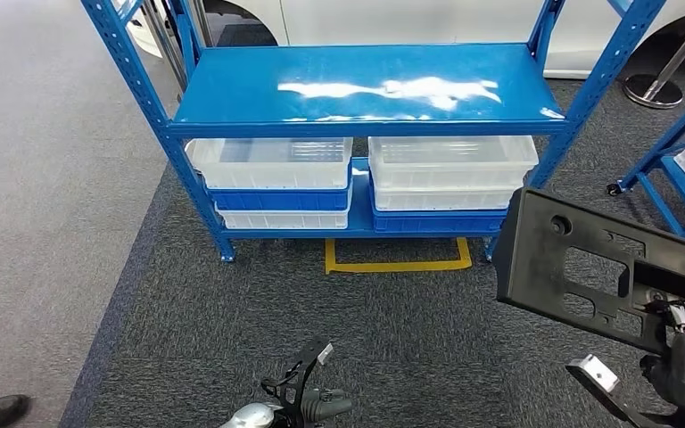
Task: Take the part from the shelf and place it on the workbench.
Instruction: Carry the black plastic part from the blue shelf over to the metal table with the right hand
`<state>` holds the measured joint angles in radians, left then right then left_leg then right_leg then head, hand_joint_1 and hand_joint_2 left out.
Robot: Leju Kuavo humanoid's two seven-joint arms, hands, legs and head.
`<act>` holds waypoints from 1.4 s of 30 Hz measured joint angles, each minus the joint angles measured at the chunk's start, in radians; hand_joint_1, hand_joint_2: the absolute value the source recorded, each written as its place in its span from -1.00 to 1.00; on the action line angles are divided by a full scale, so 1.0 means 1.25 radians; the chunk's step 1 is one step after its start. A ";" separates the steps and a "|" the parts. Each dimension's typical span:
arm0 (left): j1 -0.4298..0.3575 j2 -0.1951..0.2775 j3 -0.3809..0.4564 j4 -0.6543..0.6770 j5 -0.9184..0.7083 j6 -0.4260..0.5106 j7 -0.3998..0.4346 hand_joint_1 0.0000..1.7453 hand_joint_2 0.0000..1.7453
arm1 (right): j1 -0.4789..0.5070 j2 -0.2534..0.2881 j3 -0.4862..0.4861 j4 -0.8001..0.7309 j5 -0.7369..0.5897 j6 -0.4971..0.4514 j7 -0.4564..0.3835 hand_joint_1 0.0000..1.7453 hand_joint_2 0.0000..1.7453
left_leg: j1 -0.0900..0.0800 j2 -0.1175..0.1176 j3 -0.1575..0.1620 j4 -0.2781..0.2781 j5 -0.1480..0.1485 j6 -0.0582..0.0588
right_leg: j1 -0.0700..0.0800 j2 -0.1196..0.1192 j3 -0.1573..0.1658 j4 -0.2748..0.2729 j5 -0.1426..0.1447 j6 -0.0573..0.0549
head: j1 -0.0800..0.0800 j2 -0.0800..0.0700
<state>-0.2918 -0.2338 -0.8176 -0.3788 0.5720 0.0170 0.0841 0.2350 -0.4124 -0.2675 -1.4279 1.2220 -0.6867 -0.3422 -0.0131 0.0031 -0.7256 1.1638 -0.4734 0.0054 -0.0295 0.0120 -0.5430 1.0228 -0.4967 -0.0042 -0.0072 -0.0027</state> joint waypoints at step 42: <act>0.171 0.117 0.021 0.153 0.012 0.110 -0.128 -1.00 1.00 | 0.143 -0.093 0.389 -0.402 0.150 0.147 0.356 1.00 1.00 | -0.017 -0.056 0.198 -0.140 -0.035 0.087 | -0.002 0.093 -0.089 0.024 0.065 0.010 | 0.007 0.000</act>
<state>-0.0776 -0.0878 -0.7911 -0.1870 0.5867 0.1547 -0.0759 0.4139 -0.5290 0.2186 -1.9310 1.4091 -0.5023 0.1033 -0.0339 -0.0674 -0.4775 0.9891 -0.5174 0.1139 -0.0324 0.1285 -0.6546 1.0522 -0.4158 0.0084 0.0016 -0.0027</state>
